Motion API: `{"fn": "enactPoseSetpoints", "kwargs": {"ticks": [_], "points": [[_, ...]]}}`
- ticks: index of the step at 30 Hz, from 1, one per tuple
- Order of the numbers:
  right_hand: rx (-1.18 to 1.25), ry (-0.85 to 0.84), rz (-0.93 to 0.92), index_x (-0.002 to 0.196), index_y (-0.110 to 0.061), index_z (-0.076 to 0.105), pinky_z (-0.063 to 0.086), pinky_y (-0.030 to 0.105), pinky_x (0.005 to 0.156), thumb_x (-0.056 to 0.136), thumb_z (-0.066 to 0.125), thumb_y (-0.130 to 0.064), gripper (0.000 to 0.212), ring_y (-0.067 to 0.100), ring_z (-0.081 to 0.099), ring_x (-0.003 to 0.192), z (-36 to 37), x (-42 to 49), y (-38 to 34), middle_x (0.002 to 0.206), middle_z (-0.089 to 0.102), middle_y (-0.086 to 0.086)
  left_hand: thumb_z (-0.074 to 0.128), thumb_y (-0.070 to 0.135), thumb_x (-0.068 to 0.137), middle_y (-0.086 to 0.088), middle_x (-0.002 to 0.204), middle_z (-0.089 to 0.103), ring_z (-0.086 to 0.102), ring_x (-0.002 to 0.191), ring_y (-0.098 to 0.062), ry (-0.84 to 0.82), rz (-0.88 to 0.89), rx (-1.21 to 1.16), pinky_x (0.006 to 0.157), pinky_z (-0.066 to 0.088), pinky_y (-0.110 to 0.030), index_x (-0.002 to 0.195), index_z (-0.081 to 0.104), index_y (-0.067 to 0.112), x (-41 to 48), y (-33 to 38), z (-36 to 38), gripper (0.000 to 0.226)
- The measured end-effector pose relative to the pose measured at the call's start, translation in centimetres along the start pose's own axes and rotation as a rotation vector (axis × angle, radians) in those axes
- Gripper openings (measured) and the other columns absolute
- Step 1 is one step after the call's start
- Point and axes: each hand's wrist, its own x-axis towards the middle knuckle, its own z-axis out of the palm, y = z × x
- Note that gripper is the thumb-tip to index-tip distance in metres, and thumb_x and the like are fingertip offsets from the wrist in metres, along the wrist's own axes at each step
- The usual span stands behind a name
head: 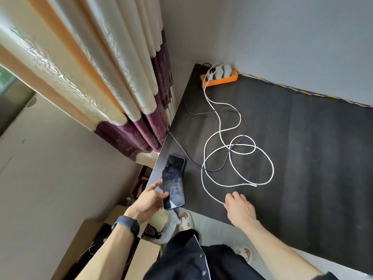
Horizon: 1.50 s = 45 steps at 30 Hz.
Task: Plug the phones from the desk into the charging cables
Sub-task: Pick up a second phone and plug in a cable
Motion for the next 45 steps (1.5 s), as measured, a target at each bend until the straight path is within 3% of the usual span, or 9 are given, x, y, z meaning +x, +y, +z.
{"fn": "enactPoseSetpoints", "kwargs": {"ticks": [6, 10, 13, 19, 24, 27, 33, 38, 45], "points": [[0.358, 0.056, 0.563, 0.114, -0.009, 0.04, 0.046, 0.04, 0.077, 0.094, 0.046, -0.016, 0.022, 0.041, 0.063, 0.11, -2.0, -0.3, 5.5, 0.12, 0.065, 0.018, 0.052, -0.012, 0.09, -0.009, 0.094, 0.07, 0.064, 0.086, -0.028, -0.052, -0.019, 0.01, 0.086, 0.052, -0.043, 0.121, 0.059, 0.024, 0.9, 0.6, 1.0, 0.048], [0.663, 0.331, 0.81, 0.111, -0.02, 0.043, 0.05, 0.041, 0.078, 0.093, 0.045, -0.016, 0.019, 0.043, 0.064, 0.097, -5.4, -2.0, 11.5, 0.1, 0.065, 0.02, 0.053, -0.013, 0.09, -0.011, 0.098, 0.068, 0.061, 0.077, -0.023, -0.087, -0.017, 0.032, 0.064, 0.058, -0.029, 0.113, 0.061, 0.023, 0.9, 1.5, 4.2, 0.044], [0.977, 0.601, 0.871, 0.107, -0.03, 0.052, 0.054, 0.042, 0.084, 0.093, 0.041, -0.012, 0.025, 0.035, 0.073, 0.081, -8.0, -3.3, 13.1, 0.08, 0.069, 0.006, 0.057, -0.01, 0.087, -0.007, 0.098, 0.069, 0.055, 0.078, -0.02, -0.141, 0.012, 0.069, 0.067, 0.05, -0.029, 0.124, 0.062, 0.023, 1.2, 2.1, 7.0, 0.05], [1.496, 0.67, 0.368, 0.116, -0.027, 0.066, 0.058, 0.038, 0.079, 0.092, 0.067, -0.016, 0.026, 0.023, 0.078, 0.075, -10.9, -8.6, 9.5, 0.12, 0.069, -0.01, 0.056, -0.007, 0.09, -0.007, 0.1, 0.075, 0.069, 0.082, -0.024, -0.235, 0.09, 0.074, 0.069, 0.05, -0.028, 0.125, 0.06, 0.025, -1.3, 3.4, 13.7, 0.048], [1.041, 0.673, 0.021, 0.101, -0.033, 0.065, 0.049, 0.014, 0.071, 0.1, 0.056, -0.025, 0.012, 0.001, 0.07, 0.07, -9.8, -11.4, 5.4, 0.087, 0.072, -0.023, 0.054, -0.001, 0.093, -0.004, 0.101, 0.074, 0.07, 0.078, -0.019, -0.278, 0.172, 0.069, 0.065, 0.047, -0.026, 0.126, 0.063, 0.026, -3.1, 4.2, 17.8, 0.044], [0.806, 0.725, -0.107, 0.095, -0.026, 0.065, 0.045, 0.018, 0.068, 0.099, 0.056, -0.029, 0.011, 0.006, 0.057, 0.075, -8.3, -11.1, 5.1, 0.079, 0.059, -0.021, 0.06, 0.003, 0.091, -0.006, 0.103, 0.073, 0.069, 0.074, -0.018, -0.263, 0.186, -0.001, 0.06, 0.052, -0.025, 0.131, 0.061, 0.025, -3.9, 4.1, 19.1, 0.046], [0.865, 0.724, -0.074, 0.078, -0.025, 0.063, 0.047, 0.026, 0.067, 0.093, 0.059, -0.038, 0.02, 0.013, 0.054, 0.072, -7.1, -10.9, 5.6, 0.077, 0.051, -0.011, 0.068, 0.002, 0.086, -0.013, 0.101, 0.07, 0.057, 0.072, -0.019, -0.223, 0.163, -0.112, 0.06, 0.053, -0.026, 0.123, 0.066, 0.021, -5.2, 2.9, 20.1, 0.042], [1.027, 0.538, -0.085, 0.078, -0.026, 0.057, 0.053, 0.035, 0.067, 0.097, 0.056, -0.036, 0.021, 0.019, 0.061, 0.068, -7.4, -11.6, 5.9, 0.071, 0.064, 0.001, 0.061, -0.002, 0.091, -0.015, 0.085, 0.076, 0.076, 0.084, -0.025, -0.205, 0.109, -0.206, 0.057, 0.051, -0.025, 0.11, 0.053, 0.012, -6.6, 1.8, 19.7, 0.025], [1.063, 0.498, -0.142, 0.091, -0.031, 0.06, 0.045, 0.021, 0.058, 0.101, 0.052, -0.036, 0.014, 0.012, 0.056, 0.055, -8.2, -12.2, 5.5, 0.062, 0.061, 0.004, 0.06, -0.002, 0.091, -0.01, 0.063, 0.071, 0.077, 0.084, -0.024, -0.198, 0.104, -0.304, 0.055, 0.053, -0.025, 0.123, 0.043, 0.016, -7.0, 1.0, 19.3, 0.04]]}}
